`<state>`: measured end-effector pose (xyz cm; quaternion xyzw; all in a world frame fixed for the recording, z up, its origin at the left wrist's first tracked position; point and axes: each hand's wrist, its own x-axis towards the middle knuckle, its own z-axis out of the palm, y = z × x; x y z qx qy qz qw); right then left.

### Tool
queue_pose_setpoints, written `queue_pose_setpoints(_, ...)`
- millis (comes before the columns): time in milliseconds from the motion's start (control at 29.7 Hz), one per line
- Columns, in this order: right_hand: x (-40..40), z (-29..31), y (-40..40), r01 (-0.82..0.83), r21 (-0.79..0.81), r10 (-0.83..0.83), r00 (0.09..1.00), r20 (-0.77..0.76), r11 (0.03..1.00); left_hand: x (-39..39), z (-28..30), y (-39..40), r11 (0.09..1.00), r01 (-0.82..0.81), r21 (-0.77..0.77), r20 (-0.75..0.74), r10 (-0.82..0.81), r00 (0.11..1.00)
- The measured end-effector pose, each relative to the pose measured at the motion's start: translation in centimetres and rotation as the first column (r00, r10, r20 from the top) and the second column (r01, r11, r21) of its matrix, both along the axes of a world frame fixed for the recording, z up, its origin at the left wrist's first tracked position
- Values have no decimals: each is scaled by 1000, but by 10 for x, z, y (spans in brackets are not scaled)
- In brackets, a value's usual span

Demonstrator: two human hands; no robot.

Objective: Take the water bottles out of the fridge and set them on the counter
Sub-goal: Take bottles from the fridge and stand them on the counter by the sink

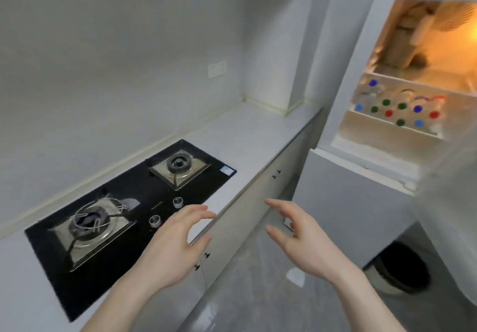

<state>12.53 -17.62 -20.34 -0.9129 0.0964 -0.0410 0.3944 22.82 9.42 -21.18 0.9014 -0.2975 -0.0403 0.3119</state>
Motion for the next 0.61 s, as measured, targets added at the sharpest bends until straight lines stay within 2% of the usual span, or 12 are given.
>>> queue_pose_setpoints(202, -46, 4, -97, 193, 7, -193, 981, 10, 981, 8, 2, -124, 975, 220, 18, 6, -220, 976)
queue_pose_setpoints(405, -96, 1, -173, 425, 24, -425, 905, 23, 905, 12, 6, -242, 891, 453, 13, 0, -453, 891)
queue_pose_setpoints(607, -114, 2, -214, 564, 44, -565, 825, 11, 825, 26, 4, -318, 808, 589, 5, -2, -589, 808)
